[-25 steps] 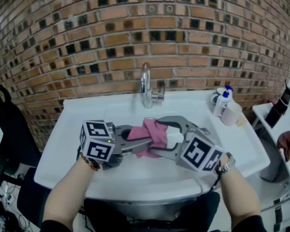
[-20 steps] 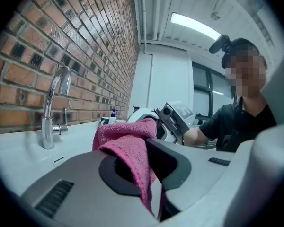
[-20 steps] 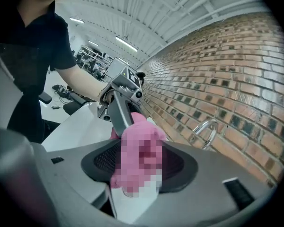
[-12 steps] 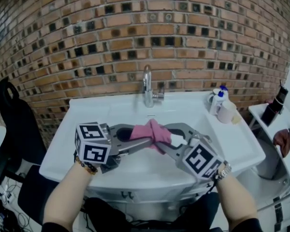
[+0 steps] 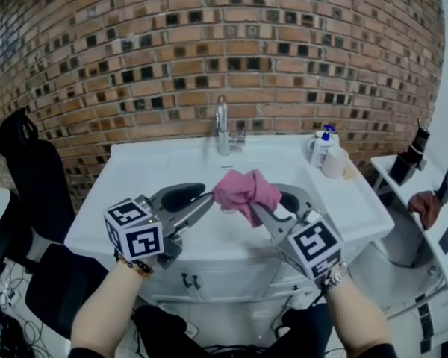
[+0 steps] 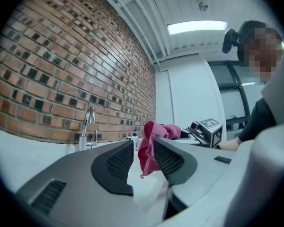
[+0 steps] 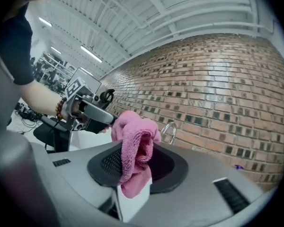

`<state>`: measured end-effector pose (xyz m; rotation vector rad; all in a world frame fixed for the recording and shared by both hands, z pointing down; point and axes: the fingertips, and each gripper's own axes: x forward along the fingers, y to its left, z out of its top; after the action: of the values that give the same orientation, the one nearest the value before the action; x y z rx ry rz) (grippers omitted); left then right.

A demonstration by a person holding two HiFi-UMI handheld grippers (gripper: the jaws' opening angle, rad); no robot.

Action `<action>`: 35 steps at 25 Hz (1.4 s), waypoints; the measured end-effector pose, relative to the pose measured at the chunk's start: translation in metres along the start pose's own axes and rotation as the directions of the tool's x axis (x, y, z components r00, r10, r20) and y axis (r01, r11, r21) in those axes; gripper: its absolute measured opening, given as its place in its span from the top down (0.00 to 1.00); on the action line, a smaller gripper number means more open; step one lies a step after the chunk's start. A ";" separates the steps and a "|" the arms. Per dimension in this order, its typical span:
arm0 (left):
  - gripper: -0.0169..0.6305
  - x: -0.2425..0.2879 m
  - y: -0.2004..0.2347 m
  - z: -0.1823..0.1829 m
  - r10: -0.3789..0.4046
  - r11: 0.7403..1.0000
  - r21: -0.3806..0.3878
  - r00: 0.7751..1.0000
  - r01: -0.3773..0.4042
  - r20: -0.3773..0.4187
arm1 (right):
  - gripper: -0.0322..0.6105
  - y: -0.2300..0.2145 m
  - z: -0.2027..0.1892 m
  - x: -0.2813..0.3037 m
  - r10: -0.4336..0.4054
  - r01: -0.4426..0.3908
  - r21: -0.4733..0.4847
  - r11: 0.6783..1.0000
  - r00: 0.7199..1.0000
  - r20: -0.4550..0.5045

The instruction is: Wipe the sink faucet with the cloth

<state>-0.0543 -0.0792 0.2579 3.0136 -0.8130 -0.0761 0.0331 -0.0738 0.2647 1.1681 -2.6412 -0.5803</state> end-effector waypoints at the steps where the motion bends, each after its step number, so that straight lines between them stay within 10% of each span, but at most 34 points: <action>1: 0.77 -0.005 -0.007 0.000 0.015 1.000 0.002 1.000 -0.015 0.013 | 0.76 0.003 0.000 -0.007 -0.017 0.017 0.014 1.000 1.000 0.003; 13: 0.96 -0.059 -0.098 -0.005 0.098 0.994 0.031 0.989 -0.102 0.110 | 0.76 0.062 0.027 -0.086 -0.149 0.142 0.110 0.984 0.987 0.059; 35: 0.97 -0.141 -0.231 -0.018 0.234 0.959 0.131 0.964 -0.250 0.126 | 0.77 0.175 0.065 -0.182 -0.196 0.174 0.202 0.964 0.975 0.099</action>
<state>-0.0594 0.1911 0.2750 3.0357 -1.2453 -0.1864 0.0172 0.1864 0.2766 1.4935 -2.7565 -0.4452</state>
